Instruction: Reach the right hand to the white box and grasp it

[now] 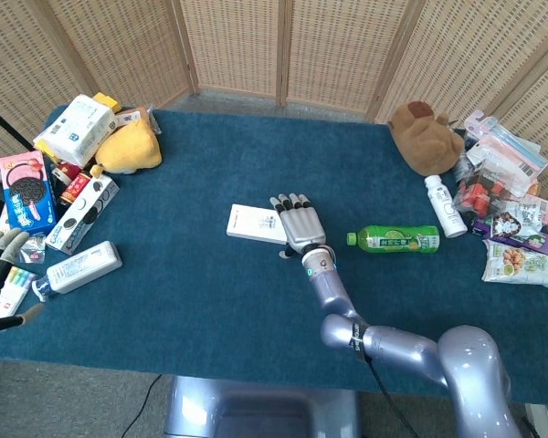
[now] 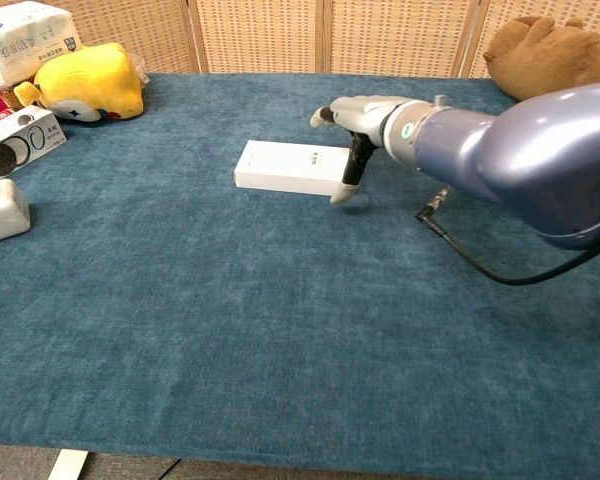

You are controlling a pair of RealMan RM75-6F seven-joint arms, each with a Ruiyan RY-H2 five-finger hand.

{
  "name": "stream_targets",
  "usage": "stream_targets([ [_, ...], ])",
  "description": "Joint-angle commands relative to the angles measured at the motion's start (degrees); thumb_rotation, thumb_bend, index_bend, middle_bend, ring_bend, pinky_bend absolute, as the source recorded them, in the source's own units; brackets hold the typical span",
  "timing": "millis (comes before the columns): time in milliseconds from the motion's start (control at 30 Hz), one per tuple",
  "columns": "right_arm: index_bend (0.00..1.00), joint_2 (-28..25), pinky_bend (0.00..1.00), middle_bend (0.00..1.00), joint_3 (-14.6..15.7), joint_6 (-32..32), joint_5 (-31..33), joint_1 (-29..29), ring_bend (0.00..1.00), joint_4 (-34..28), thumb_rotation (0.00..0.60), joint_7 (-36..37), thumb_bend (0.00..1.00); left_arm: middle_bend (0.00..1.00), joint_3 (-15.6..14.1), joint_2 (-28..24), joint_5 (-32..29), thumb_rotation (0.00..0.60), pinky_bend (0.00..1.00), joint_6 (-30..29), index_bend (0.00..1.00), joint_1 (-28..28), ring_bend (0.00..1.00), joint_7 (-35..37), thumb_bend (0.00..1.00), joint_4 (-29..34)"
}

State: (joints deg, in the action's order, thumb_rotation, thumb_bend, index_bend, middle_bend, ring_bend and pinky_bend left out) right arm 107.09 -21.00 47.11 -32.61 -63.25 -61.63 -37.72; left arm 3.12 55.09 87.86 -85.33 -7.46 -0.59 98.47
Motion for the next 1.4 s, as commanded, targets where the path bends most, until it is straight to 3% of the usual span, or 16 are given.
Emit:
stream_targets([
  [33,0.00,1.9,0.00,0.00,-0.5,-1.0,0.9,-1.6,0.00,2.7,0.600,-0.1,0.00,0.00,0.2,0.1,-0.4,0.600,0.00,0.3,0.00,-0.1,0.00,0.0,0.00,-0.3],
  [433,0.00,6.6,0.00,0.00,-2.1,-3.8,3.2,-4.4,0.00,10.1,0.600,1.6,0.00,0.00,0.3,1.0,-1.8,0.600,0.00,1.7,0.00,-0.6,0.00,-0.9,0.00,-1.1],
  [533,0.00,7.8,0.02,0.00,-2.2,-3.2,3.2,-5.4,0.00,11.4,0.600,0.8,0.05,0.00,0.4,1.1,-2.0,0.600,0.00,2.0,0.00,-0.7,0.00,-1.0,0.00,-1.2],
  [600,0.00,8.5,0.12,0.03,-2.2,-2.5,1.3,-5.8,0.01,12.2,0.600,1.9,0.09,0.00,0.4,1.1,-2.0,0.600,0.00,1.8,0.00,-0.7,0.00,-0.9,0.00,-1.3],
  [700,0.08,9.5,0.44,0.33,-1.9,-1.0,-3.3,-5.7,0.25,13.5,0.600,5.1,0.15,0.00,0.5,1.0,-2.0,0.600,0.00,1.6,0.00,-0.6,0.00,-0.6,0.00,-1.3],
  [767,0.21,9.8,0.61,0.53,-1.8,-0.4,-5.7,-5.3,0.44,13.9,0.600,7.3,0.19,0.00,0.5,0.9,-1.9,0.600,0.00,1.4,0.00,-0.6,0.00,-0.5,0.00,-1.3],
  [933,0.29,9.8,0.67,0.61,-1.6,0.3,-8.2,-4.1,0.52,13.7,0.600,9.3,0.23,0.00,0.4,0.8,-1.4,0.600,0.00,1.2,0.00,-0.5,0.00,-0.2,0.00,-1.2],
  [1200,0.29,6.5,0.67,0.61,-2.4,3.4,-9.6,-2.1,0.52,7.4,0.600,8.4,0.24,0.00,0.3,0.4,-0.9,0.600,0.00,0.5,0.00,-0.2,0.00,0.3,0.00,-0.9],
  [1400,0.29,-0.5,0.67,0.61,-4.1,8.8,-10.2,-0.2,0.52,-6.4,0.600,5.0,0.25,0.00,0.2,0.3,-0.5,0.600,0.00,0.8,0.00,-0.4,0.00,1.2,0.00,-0.7],
])
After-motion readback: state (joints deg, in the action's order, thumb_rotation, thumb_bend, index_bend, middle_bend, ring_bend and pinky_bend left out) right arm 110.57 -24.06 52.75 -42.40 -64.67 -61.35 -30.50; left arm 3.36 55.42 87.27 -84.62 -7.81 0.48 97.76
